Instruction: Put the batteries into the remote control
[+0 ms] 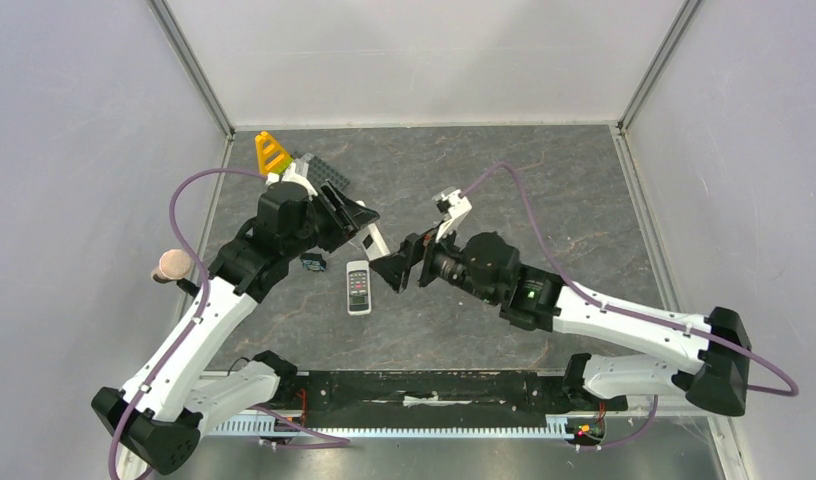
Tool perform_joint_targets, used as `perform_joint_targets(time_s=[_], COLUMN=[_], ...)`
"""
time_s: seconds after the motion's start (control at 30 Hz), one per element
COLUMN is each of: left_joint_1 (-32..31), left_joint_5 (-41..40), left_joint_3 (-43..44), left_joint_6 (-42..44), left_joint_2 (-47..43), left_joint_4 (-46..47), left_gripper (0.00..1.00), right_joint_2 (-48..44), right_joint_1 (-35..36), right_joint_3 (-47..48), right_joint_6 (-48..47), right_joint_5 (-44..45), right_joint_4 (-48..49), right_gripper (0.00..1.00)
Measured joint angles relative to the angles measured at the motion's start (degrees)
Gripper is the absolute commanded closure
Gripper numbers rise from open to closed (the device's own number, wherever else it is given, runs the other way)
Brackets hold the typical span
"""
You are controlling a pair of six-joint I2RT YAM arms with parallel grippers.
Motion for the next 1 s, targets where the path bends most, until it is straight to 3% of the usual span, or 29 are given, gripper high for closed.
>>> perform_joint_targets(time_s=[0.27,0.6,0.63,0.7,0.8,0.9,1.0], left_joint_1=[0.0,0.0,0.0,0.0,0.0,0.0,0.0], left_joint_5=[-2.3,-2.2,-2.2,-1.9,-1.7,-1.8,-1.7], left_joint_3=[0.5,0.5,0.5,0.5,0.4,-0.8,-4.0], left_joint_6=[-2.3,-3.7,-3.9,-4.3,-4.5,-4.5,-4.2], left_joint_2=[-0.9,-1.0,-1.0,-1.0,-1.2,-2.8,-6.8], left_joint_4=[-2.5,-2.7,-2.7,-2.7,-2.4,-0.9,2.6], left_gripper=[0.98,0.97,0.93,0.76,0.51,0.36,0.28], right_joint_2=[8.6,10.4,10.4,10.3,10.2,9.7,8.3], right_joint_1=[7.8,8.2,8.2,8.3,8.5,8.5,7.9], right_joint_3=[4.8,2.2,1.8,1.6,1.5,1.5,1.5], right_joint_6=[-5.4,-5.3,-5.2,-5.1,-4.9,-4.6,-3.1], right_joint_5=[15.8,22.8,22.9,22.8,22.4,21.4,18.4], right_joint_4=[-1.0,5.0,5.6,6.7,7.6,7.5,6.8], right_gripper=[0.28,0.62,0.65,0.72,0.74,0.75,0.75])
